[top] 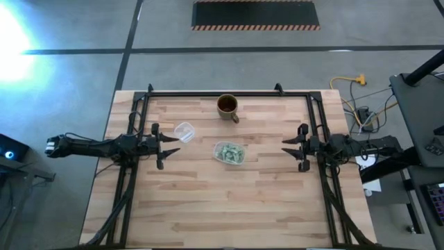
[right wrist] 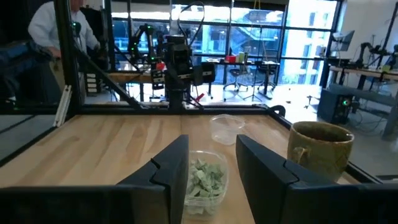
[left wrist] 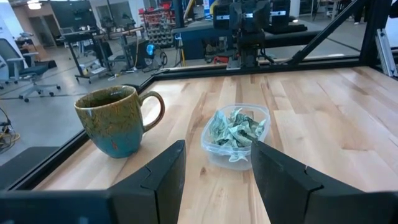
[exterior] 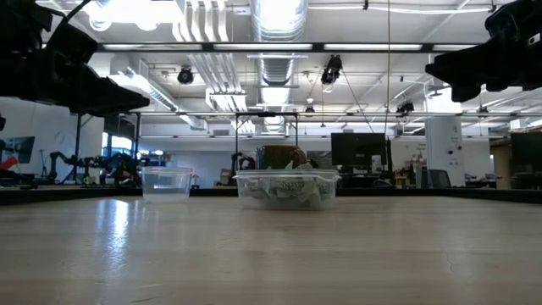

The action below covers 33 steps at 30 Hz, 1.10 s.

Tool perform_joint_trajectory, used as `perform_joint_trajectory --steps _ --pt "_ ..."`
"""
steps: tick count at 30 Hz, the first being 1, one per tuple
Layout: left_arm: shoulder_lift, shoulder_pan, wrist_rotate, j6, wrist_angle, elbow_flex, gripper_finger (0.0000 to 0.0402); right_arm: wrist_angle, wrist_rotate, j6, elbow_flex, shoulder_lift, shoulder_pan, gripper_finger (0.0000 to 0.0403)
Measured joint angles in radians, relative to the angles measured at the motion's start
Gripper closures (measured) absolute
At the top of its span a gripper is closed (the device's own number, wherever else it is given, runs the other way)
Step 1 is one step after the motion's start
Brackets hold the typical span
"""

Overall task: Pick and place Stevia / Truvia into bins
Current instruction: Return to Home Position

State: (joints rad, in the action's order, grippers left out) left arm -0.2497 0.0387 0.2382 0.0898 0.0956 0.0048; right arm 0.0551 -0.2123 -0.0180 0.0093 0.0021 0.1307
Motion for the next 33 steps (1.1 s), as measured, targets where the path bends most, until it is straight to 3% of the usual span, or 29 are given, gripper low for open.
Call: perform_joint_trajectory --steps 33 --pt "-0.001 0.000 0.000 0.000 0.001 0.000 0.0236 0.001 0.002 0.016 0.000 0.001 0.000 0.0280"
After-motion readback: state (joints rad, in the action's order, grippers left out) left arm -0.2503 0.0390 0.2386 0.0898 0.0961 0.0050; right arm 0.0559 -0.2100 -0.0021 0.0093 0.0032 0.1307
